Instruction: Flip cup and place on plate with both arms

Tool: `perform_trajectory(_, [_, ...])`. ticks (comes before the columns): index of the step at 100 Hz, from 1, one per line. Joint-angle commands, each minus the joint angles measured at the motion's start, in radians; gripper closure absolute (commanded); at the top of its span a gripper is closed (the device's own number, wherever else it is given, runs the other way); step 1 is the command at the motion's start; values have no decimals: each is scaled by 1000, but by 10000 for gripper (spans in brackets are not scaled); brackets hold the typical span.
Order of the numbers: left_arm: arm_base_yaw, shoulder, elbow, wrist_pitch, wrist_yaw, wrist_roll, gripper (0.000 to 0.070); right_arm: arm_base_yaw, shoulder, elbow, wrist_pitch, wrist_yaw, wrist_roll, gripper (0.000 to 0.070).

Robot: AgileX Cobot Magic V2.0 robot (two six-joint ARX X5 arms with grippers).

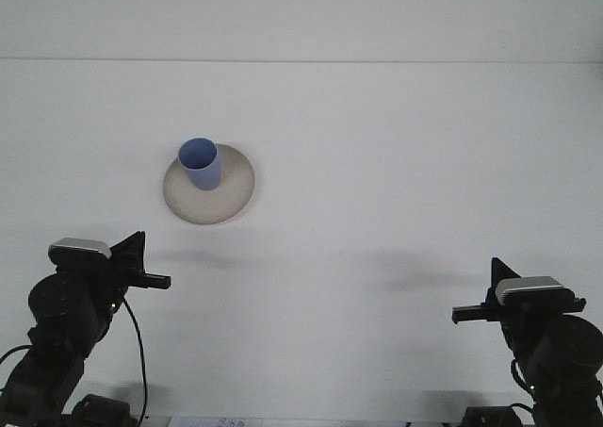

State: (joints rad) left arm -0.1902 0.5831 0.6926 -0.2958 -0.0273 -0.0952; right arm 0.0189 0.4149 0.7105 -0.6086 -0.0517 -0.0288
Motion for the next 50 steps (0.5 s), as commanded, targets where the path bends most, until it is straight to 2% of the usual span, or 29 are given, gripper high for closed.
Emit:
perform_trajectory(1, [-1,3,14,10,-1,8,687,2,5,9,11,0,9,700])
perform_trajectory(39, [1,-15,14,12,-3,11,687,2,5,9,11,0,9,700])
perform_trajectory(43, [4,-28,13,32,-8,36,687,2,5,9,11,0,9,700])
perform_trajectory(50, [10,-53,-7,98,-8,39,687,2,5,9,11,0,10,700])
